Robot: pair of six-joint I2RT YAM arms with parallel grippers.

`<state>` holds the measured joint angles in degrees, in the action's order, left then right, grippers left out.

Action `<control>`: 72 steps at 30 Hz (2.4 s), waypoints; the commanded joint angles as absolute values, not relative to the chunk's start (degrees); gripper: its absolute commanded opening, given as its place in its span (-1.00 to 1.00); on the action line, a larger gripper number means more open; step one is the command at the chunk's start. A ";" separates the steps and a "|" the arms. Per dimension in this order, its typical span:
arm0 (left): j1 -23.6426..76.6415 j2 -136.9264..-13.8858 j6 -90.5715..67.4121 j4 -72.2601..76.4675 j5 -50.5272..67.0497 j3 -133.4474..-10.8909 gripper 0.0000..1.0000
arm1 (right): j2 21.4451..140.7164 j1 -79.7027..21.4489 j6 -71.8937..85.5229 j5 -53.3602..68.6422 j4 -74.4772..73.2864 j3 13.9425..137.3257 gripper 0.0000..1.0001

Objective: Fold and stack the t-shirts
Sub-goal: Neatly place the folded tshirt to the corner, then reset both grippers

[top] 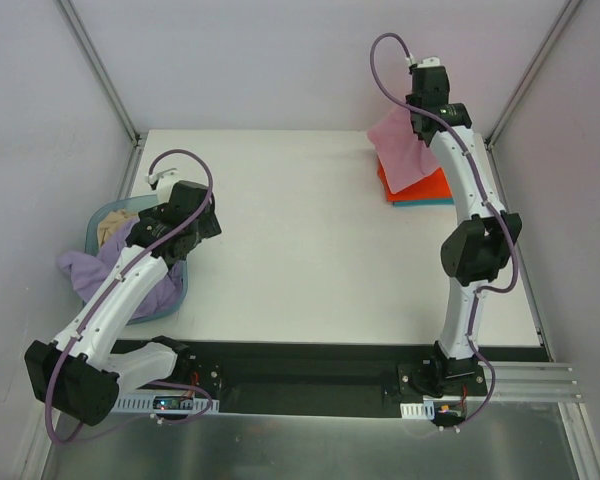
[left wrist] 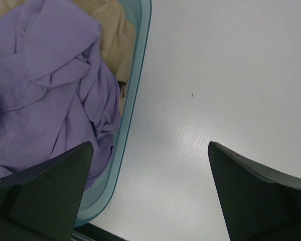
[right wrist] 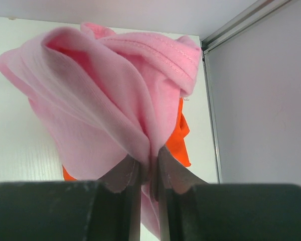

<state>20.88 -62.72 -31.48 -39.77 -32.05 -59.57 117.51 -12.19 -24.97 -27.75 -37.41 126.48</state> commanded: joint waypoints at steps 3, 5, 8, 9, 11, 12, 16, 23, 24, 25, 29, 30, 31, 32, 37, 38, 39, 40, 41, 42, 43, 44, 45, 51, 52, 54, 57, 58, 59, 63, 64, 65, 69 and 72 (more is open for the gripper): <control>20.30 -64.16 -31.11 -39.90 -32.78 -61.26 0.99 | 121.37 -9.23 -22.41 -28.92 -35.77 129.81 -0.97; 20.30 -64.60 -31.20 -39.90 -32.52 -61.78 0.98 | 122.34 -8.01 -21.45 -27.95 -35.86 129.90 -0.96; 20.22 -65.65 -31.20 -39.99 -31.99 -63.01 0.99 | 124.27 -5.99 -20.48 -27.77 -35.95 129.82 -0.96; 20.21 -66.44 -31.11 -39.90 -31.99 -63.37 0.99 | 124.63 -5.37 -19.78 -28.12 -35.95 129.81 -0.95; 20.21 -67.06 -31.11 -39.90 -31.73 -64.50 0.98 | 125.94 -3.96 -19.08 -28.83 -35.95 129.81 -0.92; 20.21 -67.93 -30.94 -39.99 -31.64 -64.95 0.99 | 126.30 -3.52 -18.46 -28.74 -36.03 129.81 -0.91; 20.21 -70.13 -30.94 -39.99 -30.59 -66.88 0.99 | 128.75 -0.89 -17.67 -28.04 -36.04 129.64 -0.77; 20.21 -73.39 -30.85 -39.99 -29.45 -70.31 0.99 | 129.91 3.33 -13.80 -22.34 -37.53 127.89 0.85; 20.21 -73.48 -30.76 -39.99 -29.27 -70.75 0.99 | 129.29 3.77 -13.54 -21.28 -37.44 126.92 0.93; 20.21 -73.56 -30.76 -39.99 -29.09 -71.45 0.99 | 128.77 4.48 -13.54 -20.49 -37.53 126.74 0.93; 20.21 -73.30 -30.93 -40.08 -28.21 -72.42 0.99 | 124.38 4.83 -15.20 -18.72 -37.62 125.25 0.93; 20.21 -73.13 -31.11 -39.99 -27.52 -72.42 0.99 | 121.93 4.75 -15.38 -18.37 -37.44 124.55 0.93; 20.21 -72.86 -31.29 -39.90 -27.25 -72.33 0.99 | 120.43 4.83 -15.55 -17.85 -37.44 122.63 0.93; 20.21 -72.60 -31.55 -39.90 -26.72 -72.25 0.99 | 119.02 4.83 -15.73 -16.01 -37.09 121.56 0.93; 20.21 -71.46 -31.73 -39.99 -24.00 -72.07 0.99 | 107.88 4.75 -17.93 -7.75 -36.65 111.64 0.93; 20.21 -71.02 -31.90 -39.99 -23.82 -72.07 0.98 | 105.67 4.83 -17.32 -6.17 -35.61 106.75 0.93; 20.30 -70.75 -31.99 -39.90 -23.64 -72.07 0.99 | 103.56 4.83 -16.62 -5.28 -34.81 104.18 0.93; 20.22 -70.49 -32.08 -39.90 -22.86 -71.90 0.99 | 98.84 4.83 -15.31 -4.58 -33.76 101.63 0.93; 20.21 -69.88 -32.25 -39.90 -22.50 -71.89 0.98 | 96.61 4.83 -14.42 -3.35 -31.84 96.12 0.93; 20.21 -69.61 -32.43 -39.99 -22.33 -71.63 0.99 | 94.50 4.75 -13.46 -2.73 -31.12 93.54 0.93; 20.21 -69.35 -32.78 -39.90 -22.06 -71.11 0.99 | 91.87 4.66 -12.14 -1.77 -30.42 90.64 0.93; 20.21 -69.00 -33.74 -39.82 -21.54 -70.84 0.99 | 87.50 4.48 -11.08 -0.54 -28.23 87.92 0.93; 20.21 -68.91 -34.18 -39.81 -21.10 -70.58 0.99 | 85.02 4.22 -10.29 -0.44 -26.99 82.06 0.93; 20.30 -70.13 -37.00 -37.80 -10.58 -67.86 0.99 | 71.31 0.62 -5.46 -1.82 -24.70 65.60 0.93; 20.30 -70.40 -37.18 -37.36 -9.50 -66.72 0.99 | 69.54 0.18 -4.93 -1.67 -24.44 63.39 0.93; 20.48 -70.58 -38.14 -35.52 -6.26 -65.13 0.99 | 64.55 0.09 -2.91 -1.32 -22.68 59.43 0.93; 21.01 -68.56 -38.23 -29.39 -1.26 -59.78 0.99 | 59.26 0.09 -0.53 2.98 -20.04 52.05 0.93; 21.27 -66.99 -38.23 -27.79 -0.27 -56.63 0.99 | 58.11 0.09 -0.18 4.47 -19.87 49.51 0.93; 21.36 -66.02 -38.58 -26.12 -0.09 -54.77 0.99 | 56.70 0.09 1.04 4.66 -19.69 48.09 0.93; 21.53 -60.75 -39.72 -21.54 1.14 -47.04 0.99 | 50.46 0.09 4.04 5.01 -18.20 41.50 0.93; 21.45 -58.38 -39.90 -20.32 0.79 -43.98 0.99 | 47.84 0.09 4.22 6.40 -17.85 40.18 0.93; 21.53 -57.14 -39.99 -19.95 0.62 -42.55 0.98 | 46.77 0.09 4.31 6.85 -17.06 37.99 0.93; 21.53 -51.08 -40.16 -18.20 -2.01 -36.92 0.98 | 42.46 0.09 5.18 7.74 -16.44 33.76 0.93; 21.45 -47.56 -40.25 -17.14 -3.60 -34.19 0.99 | 40.26 0.09 6.07 7.29 -16.08 31.74 0.93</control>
<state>21.06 -51.20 -39.44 -21.63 -0.80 -36.69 43.05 0.08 3.70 5.96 -19.55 33.80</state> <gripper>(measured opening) 0.993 0.966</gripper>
